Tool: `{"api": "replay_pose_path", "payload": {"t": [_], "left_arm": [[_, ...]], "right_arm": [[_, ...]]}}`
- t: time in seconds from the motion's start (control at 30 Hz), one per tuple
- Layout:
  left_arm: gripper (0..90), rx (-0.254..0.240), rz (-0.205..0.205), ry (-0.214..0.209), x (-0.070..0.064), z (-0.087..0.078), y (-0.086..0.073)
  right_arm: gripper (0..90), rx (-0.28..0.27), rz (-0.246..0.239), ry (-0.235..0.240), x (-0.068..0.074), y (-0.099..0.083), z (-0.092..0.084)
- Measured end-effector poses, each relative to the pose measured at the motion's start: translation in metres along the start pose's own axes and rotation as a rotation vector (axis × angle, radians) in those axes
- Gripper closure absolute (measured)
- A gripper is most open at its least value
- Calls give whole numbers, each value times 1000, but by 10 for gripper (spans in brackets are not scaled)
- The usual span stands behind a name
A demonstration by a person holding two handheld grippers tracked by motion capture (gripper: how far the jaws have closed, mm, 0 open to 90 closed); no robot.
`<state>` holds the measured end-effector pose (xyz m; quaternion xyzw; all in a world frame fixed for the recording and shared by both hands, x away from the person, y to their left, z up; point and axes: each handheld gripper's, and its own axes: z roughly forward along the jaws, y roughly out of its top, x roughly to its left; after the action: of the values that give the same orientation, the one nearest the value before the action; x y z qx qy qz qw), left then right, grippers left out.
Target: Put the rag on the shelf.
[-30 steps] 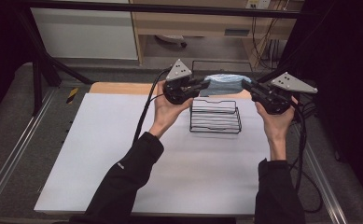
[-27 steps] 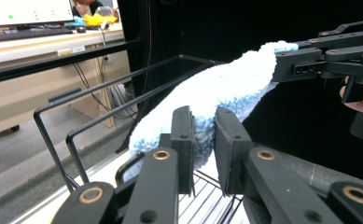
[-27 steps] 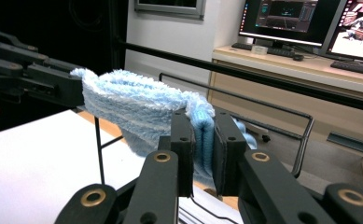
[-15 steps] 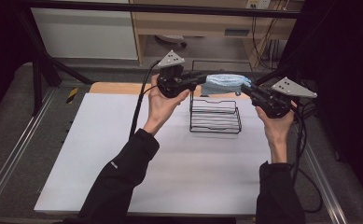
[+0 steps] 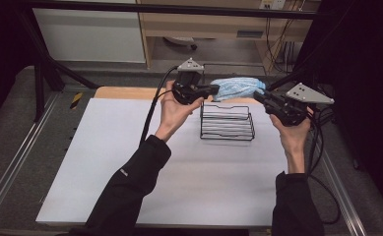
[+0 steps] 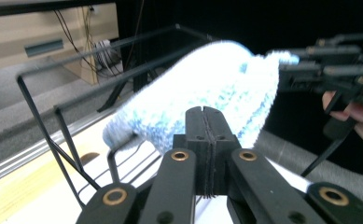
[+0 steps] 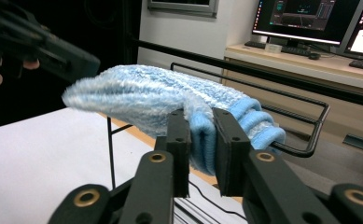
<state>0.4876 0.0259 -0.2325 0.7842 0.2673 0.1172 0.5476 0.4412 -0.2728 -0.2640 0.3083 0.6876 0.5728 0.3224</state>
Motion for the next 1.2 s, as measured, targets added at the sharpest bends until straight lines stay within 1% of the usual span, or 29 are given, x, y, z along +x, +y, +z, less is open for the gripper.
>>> {"api": "replay_pose_path", "payload": {"t": [0.1, 0.17, 0.23, 0.27, 0.3, 0.4, 0.43, 0.5, 0.53, 0.6, 0.63, 0.7, 0.77, 0.87, 0.93, 1.07, 1.2], "left_arm": [[899, 17, 19, 14, -1, 4, -5], [900, 24, 35, 26, -3, 7, -7], [900, 35, 51, 37, -4, 9, -9], [900, 40, 55, 43, -4, 11, -10], [900, 47, 58, 46, -4, 12, -11], [900, 49, 61, 52, -4, 15, -13], [900, 50, 64, 52, -3, 16, -14], [900, 50, 67, 53, -2, 17, -17], [900, 49, 66, 54, -1, 18, -18], [900, 46, 63, 53, 0, 19, -21], [900, 45, 63, 53, 0, 20, -22], [900, 46, 65, 54, 2, 21, -25], [900, 50, 67, 56, 3, 23, -26], [900, 42, 63, 63, 5, 27, -28], [900, 38, 62, 73, 6, 30, -28], [900, 40, 54, 94, 8, 35, -30], [899, 29, 59, 95, 8, 33, -30]], "right_arm": [[723, 7, -6, 3, 2, 3, -1], [675, 8, 5, 9, 4, 7, -3], [618, 3, 3, 13, 6, 11, -4], [589, 0, 11, 16, 7, 14, -5], [578, -7, 10, 21, 8, 16, -6], [607, -26, 23, 42, 11, 22, -8], [658, -22, 33, 51, 12, 23, -8], [768, 9, 49, 63, 12, 23, -6], [825, 38, 65, 66, 12, 21, -3], [884, 83, 86, 52, 11, 15, 0], [900, 106, 101, 47, 9, 10, 3], [900, 126, 121, 35, 5, 1, 6], [900, 144, 130, 18, 1, -8, 8], [900, 161, 139, -9, -3, -19, 13], [900, 161, 141, -18, -5, -24, 17], [900, 150, 131, -50, -4, -29, 25], [900, 149, 125, -50, -3, -29, 26]]}}
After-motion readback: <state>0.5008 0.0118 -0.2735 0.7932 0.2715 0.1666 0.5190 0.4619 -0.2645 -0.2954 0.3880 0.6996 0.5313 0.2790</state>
